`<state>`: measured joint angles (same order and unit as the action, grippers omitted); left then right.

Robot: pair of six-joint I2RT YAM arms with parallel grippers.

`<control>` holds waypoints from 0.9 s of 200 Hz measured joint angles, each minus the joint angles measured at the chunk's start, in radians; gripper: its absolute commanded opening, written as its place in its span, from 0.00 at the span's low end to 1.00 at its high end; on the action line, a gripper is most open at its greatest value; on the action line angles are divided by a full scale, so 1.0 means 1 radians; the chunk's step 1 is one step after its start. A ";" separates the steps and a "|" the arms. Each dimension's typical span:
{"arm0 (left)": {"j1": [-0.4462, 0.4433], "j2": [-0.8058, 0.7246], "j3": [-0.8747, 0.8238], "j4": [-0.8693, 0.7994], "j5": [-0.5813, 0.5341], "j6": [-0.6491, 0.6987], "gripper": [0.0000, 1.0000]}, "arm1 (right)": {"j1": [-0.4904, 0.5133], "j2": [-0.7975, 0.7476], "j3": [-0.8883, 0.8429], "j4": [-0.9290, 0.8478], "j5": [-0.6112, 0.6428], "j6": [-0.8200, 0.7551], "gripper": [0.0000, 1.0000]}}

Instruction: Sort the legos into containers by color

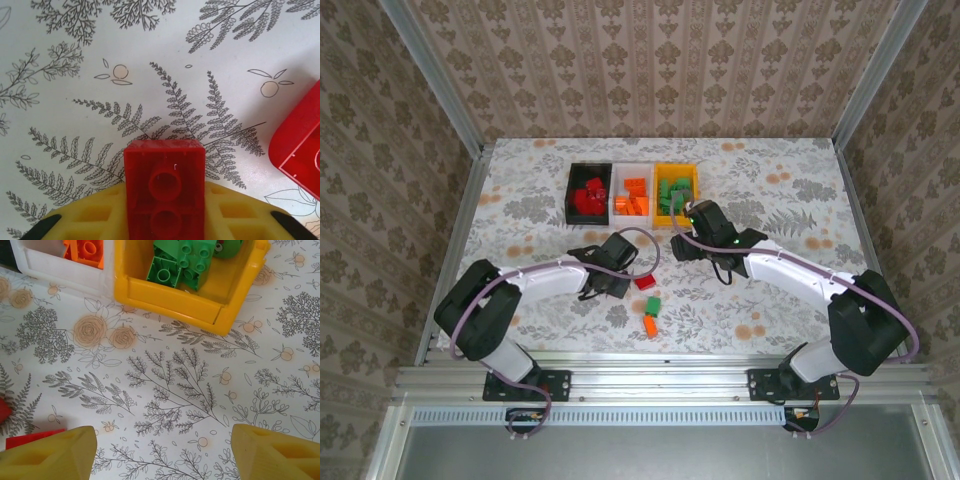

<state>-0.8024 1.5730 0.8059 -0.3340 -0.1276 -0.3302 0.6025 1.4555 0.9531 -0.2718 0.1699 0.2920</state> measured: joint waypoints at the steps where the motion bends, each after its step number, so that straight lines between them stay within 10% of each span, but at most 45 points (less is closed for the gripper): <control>1: 0.000 0.000 0.000 0.000 0.000 0.001 0.24 | 0.000 0.000 0.000 0.000 0.000 0.000 0.72; 57: 0.015 -0.076 0.021 -0.082 -0.030 -0.017 0.17 | 0.000 -0.002 -0.010 0.026 -0.026 0.004 0.72; 98: 0.225 -0.079 0.321 -0.174 -0.103 -0.020 0.15 | 0.003 0.018 -0.024 0.067 -0.065 0.024 0.67; 180: 0.463 0.415 0.822 -0.220 -0.074 0.020 0.20 | 0.191 0.023 -0.096 0.063 -0.089 0.109 0.68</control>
<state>-0.3397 1.9881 1.6276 -0.5537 -0.2012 -0.3103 0.7933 1.4780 0.8574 -0.2089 0.0807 0.4015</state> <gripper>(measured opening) 0.307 0.681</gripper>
